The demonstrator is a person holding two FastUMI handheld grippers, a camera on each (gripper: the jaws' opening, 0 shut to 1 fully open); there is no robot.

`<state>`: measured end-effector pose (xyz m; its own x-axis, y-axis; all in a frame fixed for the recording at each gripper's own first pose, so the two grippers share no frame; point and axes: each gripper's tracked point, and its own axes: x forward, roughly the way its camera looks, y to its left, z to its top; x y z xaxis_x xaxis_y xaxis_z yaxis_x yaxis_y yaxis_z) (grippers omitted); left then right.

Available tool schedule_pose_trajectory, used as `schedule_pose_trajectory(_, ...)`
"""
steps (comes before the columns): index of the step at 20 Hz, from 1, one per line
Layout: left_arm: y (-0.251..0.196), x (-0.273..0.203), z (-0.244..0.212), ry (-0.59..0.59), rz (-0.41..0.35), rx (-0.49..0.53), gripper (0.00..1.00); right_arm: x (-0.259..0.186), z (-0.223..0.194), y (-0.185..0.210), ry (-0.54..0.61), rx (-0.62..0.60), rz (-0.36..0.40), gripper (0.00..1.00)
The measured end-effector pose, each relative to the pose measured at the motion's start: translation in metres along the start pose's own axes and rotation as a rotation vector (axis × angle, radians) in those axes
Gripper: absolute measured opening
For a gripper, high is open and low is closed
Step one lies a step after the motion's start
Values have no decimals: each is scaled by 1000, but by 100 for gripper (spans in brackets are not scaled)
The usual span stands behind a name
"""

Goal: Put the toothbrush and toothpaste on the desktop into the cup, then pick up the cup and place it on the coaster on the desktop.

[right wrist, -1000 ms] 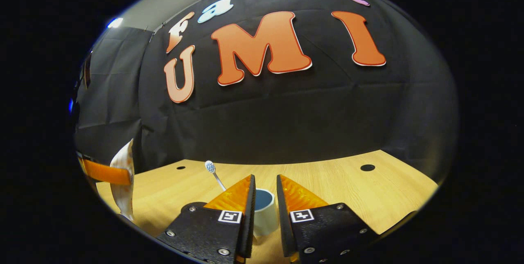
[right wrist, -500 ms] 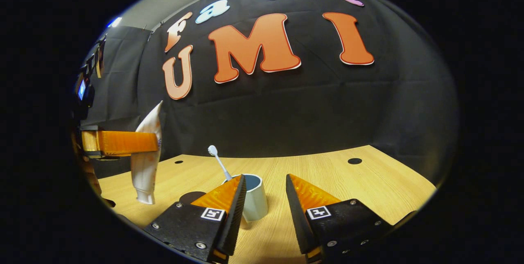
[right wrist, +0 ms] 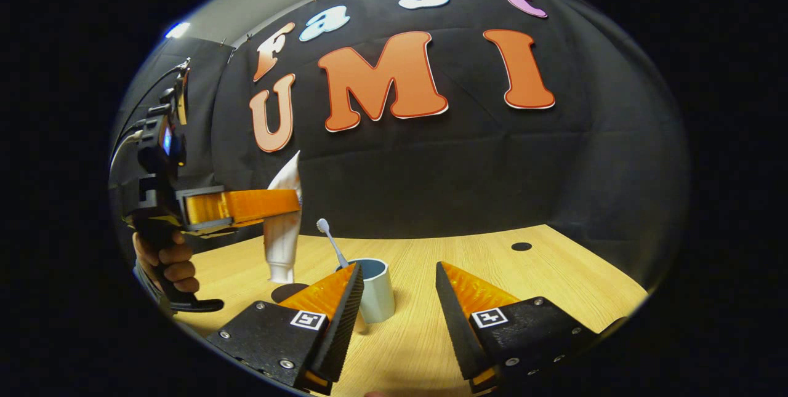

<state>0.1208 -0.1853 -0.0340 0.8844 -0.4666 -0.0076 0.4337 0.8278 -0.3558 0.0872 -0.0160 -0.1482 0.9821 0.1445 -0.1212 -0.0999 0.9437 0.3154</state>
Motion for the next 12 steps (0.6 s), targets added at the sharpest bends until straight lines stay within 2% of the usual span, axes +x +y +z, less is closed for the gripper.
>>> schedule_pose_trajectory(2,-5,12,0,-25,-23,-16,13,-5,-3,-2,7,1,0,71)
schedule_pose_trajectory(12,-12,58,-3,-103,-43,53,13,-24,3,-11,19,-19,-29,71)
